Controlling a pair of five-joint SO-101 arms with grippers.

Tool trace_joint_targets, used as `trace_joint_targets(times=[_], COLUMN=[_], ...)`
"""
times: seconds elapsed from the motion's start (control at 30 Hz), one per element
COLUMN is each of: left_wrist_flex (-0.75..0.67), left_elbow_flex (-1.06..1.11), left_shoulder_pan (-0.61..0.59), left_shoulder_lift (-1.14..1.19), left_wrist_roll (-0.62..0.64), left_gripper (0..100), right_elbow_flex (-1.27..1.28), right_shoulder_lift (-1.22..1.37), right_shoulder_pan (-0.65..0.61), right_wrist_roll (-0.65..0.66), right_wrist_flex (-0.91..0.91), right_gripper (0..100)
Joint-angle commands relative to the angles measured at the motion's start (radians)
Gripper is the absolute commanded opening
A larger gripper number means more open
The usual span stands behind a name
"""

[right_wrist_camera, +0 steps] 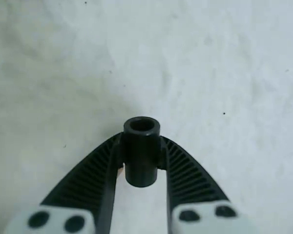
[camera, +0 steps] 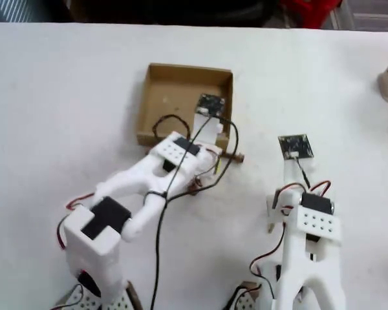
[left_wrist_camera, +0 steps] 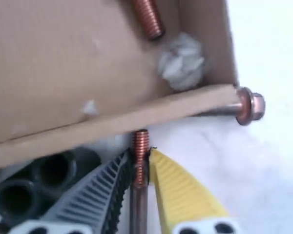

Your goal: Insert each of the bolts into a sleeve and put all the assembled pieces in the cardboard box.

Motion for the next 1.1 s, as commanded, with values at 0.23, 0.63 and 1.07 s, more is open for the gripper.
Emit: trace_joint_targets(times=[0.23,0.63,1.07], left_wrist_flex=[0.307,0.315,0.244], left_elbow_flex=[0.044,0.295,0.302], left_shoulder_pan=[0.113,0.234,0.191], left_shoulder_lift=[-0.17,-0.483,-0.515], left_wrist_roll=[-0.669,-1.134,-0.428], left_gripper=[2,7,19], right_elbow_flex=[-0.003,-0.003,-0.002], right_shoulder_lift=[-0.027,-0.027,-0.027], right_shoulder_pan=[0.007,0.007,0.007], right_wrist_roll=[0.014,0.014,0.014], right_wrist_flex=[-0.016,-0.016,-0.028], right_gripper=[1.7,1.7,1.7])
